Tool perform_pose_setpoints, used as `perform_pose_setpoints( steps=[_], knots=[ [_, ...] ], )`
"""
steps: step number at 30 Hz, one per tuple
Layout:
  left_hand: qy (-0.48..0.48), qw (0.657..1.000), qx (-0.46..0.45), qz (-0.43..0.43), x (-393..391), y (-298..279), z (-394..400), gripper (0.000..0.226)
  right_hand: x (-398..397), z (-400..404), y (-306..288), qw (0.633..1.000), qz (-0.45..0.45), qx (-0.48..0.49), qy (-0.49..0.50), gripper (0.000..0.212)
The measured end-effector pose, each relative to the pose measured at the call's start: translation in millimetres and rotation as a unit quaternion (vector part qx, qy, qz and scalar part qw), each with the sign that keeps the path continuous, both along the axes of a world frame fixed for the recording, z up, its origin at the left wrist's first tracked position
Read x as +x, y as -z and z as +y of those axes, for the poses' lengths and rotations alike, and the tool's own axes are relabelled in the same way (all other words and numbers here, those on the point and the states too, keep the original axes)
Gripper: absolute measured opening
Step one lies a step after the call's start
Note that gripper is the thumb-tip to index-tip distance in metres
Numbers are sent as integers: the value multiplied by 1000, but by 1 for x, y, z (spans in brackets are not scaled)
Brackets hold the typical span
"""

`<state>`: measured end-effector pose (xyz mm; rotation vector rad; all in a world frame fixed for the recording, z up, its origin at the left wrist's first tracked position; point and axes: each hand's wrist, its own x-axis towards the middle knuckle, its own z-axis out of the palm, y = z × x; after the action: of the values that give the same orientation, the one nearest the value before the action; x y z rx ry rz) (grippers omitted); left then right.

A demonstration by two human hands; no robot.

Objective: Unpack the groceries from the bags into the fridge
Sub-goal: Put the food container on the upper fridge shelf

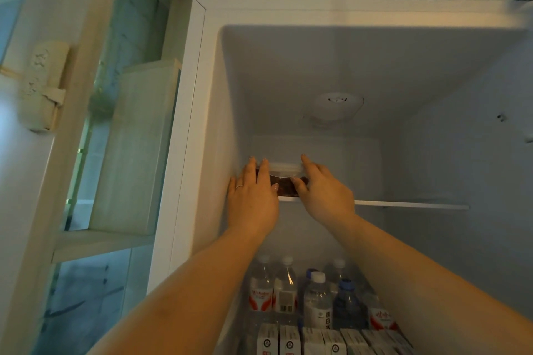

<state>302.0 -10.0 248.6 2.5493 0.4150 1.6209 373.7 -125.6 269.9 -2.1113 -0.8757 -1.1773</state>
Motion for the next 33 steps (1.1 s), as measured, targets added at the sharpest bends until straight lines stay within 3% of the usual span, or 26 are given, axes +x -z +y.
perform_pose_setpoints(
  steps=[8, 14, 20, 28, 33],
  knots=[
    [55, 998, 6, -3, -28, 30, -17, 59, -13, -33, 19, 990, -13, 47, -134, 62],
    [80, 996, -2, 34, -63, 71, -45, 61, -26, -71, 55, 992, -20, 19, -127, 63],
    [41, 994, -2, 100, -92, 102, -67, 62, -56, -101, 84, 990, 1, -12, -138, 64],
    [76, 995, 1, 72, -139, 115, -99, 60, -125, -155, 96, 995, -1, -65, -73, 65],
    [112, 988, 0, 109, -185, 131, -130, 60, -187, -196, 121, 996, 40, -75, -29, 67]
  ],
)
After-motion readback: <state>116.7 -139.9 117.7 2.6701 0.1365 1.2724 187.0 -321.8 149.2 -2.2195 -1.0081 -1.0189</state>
